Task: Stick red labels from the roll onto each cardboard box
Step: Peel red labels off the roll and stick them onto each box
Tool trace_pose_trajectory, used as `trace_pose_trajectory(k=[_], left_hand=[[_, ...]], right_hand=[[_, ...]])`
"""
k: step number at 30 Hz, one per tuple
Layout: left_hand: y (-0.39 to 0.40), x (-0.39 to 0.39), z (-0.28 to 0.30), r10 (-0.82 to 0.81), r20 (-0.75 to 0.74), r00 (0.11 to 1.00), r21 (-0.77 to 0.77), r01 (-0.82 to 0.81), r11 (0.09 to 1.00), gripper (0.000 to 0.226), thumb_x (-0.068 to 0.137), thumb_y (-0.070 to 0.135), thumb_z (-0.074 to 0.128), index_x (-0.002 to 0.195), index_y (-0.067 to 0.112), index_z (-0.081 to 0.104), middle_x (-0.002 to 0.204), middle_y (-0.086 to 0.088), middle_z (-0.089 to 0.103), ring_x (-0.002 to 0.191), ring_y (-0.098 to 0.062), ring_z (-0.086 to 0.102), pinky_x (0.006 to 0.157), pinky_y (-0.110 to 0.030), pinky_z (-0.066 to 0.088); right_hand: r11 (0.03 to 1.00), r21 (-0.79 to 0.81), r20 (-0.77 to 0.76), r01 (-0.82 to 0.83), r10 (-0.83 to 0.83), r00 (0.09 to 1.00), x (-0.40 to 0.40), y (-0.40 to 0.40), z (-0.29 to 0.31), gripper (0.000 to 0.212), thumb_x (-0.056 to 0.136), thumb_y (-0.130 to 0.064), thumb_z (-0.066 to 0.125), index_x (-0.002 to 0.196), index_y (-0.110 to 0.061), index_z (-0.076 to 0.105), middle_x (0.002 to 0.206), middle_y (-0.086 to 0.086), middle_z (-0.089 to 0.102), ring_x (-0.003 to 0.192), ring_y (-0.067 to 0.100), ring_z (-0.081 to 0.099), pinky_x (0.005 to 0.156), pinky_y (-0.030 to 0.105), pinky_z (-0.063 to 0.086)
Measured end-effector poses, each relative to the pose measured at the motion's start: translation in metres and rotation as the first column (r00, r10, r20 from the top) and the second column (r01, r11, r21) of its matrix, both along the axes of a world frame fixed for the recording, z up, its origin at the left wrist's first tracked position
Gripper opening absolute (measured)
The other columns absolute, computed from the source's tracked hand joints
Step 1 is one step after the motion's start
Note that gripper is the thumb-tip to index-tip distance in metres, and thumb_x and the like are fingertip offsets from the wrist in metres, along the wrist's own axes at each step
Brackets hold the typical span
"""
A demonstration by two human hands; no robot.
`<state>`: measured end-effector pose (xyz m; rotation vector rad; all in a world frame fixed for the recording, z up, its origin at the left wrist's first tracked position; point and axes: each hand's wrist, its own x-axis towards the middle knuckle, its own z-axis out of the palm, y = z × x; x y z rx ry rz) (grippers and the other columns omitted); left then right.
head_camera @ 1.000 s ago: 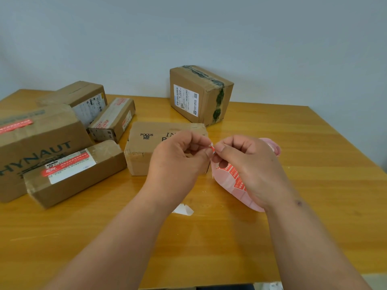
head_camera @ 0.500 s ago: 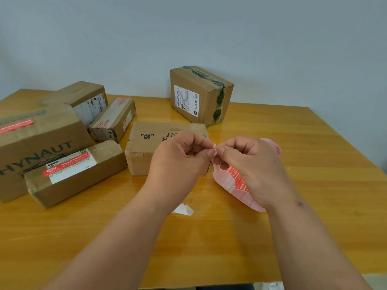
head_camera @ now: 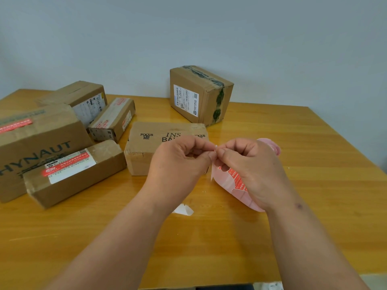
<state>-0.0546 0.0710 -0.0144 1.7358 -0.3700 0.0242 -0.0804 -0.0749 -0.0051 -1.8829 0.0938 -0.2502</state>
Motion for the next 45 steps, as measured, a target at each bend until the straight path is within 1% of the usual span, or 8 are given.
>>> trace_pose_trajectory(k=[6, 15, 18, 22, 29, 35, 39, 45], left_hand=[[-0.001, 0.002, -0.004, 0.067, 0.075, 0.995, 0.102, -0.075, 0.992, 0.007, 0.084, 0.018, 0.074, 0.084, 0.025, 0.076, 0.073, 0.013, 0.073, 0.067, 0.004, 0.063, 0.058, -0.009, 0.046], [0.000, 0.002, -0.004, 0.131, 0.126, 0.983, 0.210, -0.155, 0.965, 0.016, 0.085, 0.022, 0.071, 0.095, 0.033, 0.066, 0.075, 0.016, 0.071, 0.065, 0.006, 0.062, 0.056, -0.007, 0.044], [0.002, 0.004, -0.002, 0.167, 0.049, 0.985, 0.158, -0.173, 0.972, 0.019, 0.085, 0.018, 0.069, 0.100, 0.030, 0.063, 0.071, 0.015, 0.071, 0.059, 0.003, 0.061, 0.052, -0.008, 0.041], [0.016, 0.012, 0.004, 0.299, -0.104, 0.948, 0.004, -0.301, 0.954, 0.022, 0.084, 0.016, 0.070, 0.097, 0.031, 0.061, 0.075, 0.012, 0.073, 0.076, -0.006, 0.069, 0.061, -0.020, 0.049], [0.026, 0.019, 0.012, 0.341, -0.124, 0.932, -0.063, -0.350, 0.935, 0.023, 0.085, 0.014, 0.070, 0.103, 0.026, 0.061, 0.075, 0.011, 0.073, 0.072, 0.001, 0.068, 0.062, -0.019, 0.045], [0.017, 0.014, 0.010, 0.288, -0.026, 0.957, 0.058, -0.286, 0.957, 0.022, 0.084, 0.017, 0.071, 0.098, 0.031, 0.060, 0.075, 0.012, 0.073, 0.075, -0.008, 0.070, 0.063, -0.020, 0.052], [0.016, 0.012, 0.008, 0.280, -0.014, 0.960, 0.075, -0.279, 0.957, 0.021, 0.084, 0.018, 0.072, 0.099, 0.028, 0.061, 0.075, 0.010, 0.074, 0.074, -0.008, 0.070, 0.067, -0.027, 0.055], [0.031, 0.023, 0.007, 0.346, -0.111, 0.932, -0.093, -0.357, 0.930, 0.016, 0.091, 0.012, 0.063, 0.097, 0.027, 0.067, 0.082, 0.005, 0.071, 0.067, -0.005, 0.062, 0.057, -0.019, 0.047]], right_hand=[[0.998, -0.058, -0.009, -0.021, 0.020, 1.000, 0.000, 0.002, 0.000, 0.021, 0.089, -0.017, 0.063, 0.070, -0.023, 0.070, 0.064, -0.007, 0.069, 0.063, 0.003, 0.060, 0.068, 0.029, 0.050], [0.991, -0.131, -0.012, -0.024, 0.023, 1.000, -0.003, 0.004, 0.002, 0.020, 0.086, -0.028, 0.064, 0.074, -0.013, 0.070, 0.070, 0.013, 0.068, 0.060, 0.017, 0.054, 0.058, 0.029, 0.043], [0.989, -0.146, -0.038, -0.001, -0.005, 0.999, -0.003, -0.001, 0.002, 0.019, 0.086, -0.024, 0.061, 0.071, -0.013, 0.068, 0.062, 0.004, 0.066, 0.054, 0.007, 0.051, 0.050, 0.016, 0.039], [0.953, -0.293, -0.074, 0.076, -0.101, 0.992, 0.000, -0.017, -0.001, 0.018, 0.089, -0.018, 0.060, 0.073, -0.013, 0.068, 0.055, -0.018, 0.058, 0.056, -0.011, 0.050, 0.047, 0.005, 0.037], [0.901, -0.429, -0.178, 0.065, -0.155, 0.972, 0.002, -0.024, -0.001, 0.022, 0.089, -0.026, 0.060, 0.074, -0.012, 0.065, 0.064, -0.006, 0.058, 0.053, 0.001, 0.049, 0.045, 0.012, 0.036], [0.948, -0.318, -0.067, 0.015, -0.038, 0.997, 0.007, 0.011, 0.004, 0.041, 0.081, -0.062, 0.057, 0.085, -0.022, 0.059, 0.073, -0.009, 0.055, 0.063, 0.003, 0.047, 0.056, 0.018, 0.037], [0.929, -0.367, -0.007, 0.050, -0.056, 0.998, 0.014, 0.014, -0.001, 0.016, 0.089, -0.041, 0.063, 0.078, -0.030, 0.059, 0.068, -0.016, 0.055, 0.061, -0.003, 0.050, 0.054, 0.015, 0.034], [0.915, -0.399, -0.091, 0.067, -0.113, 0.989, 0.011, -0.005, -0.010, 0.016, 0.088, -0.032, 0.066, 0.074, -0.026, 0.062, 0.059, -0.012, 0.054, 0.050, -0.003, 0.048, 0.046, 0.013, 0.033]])
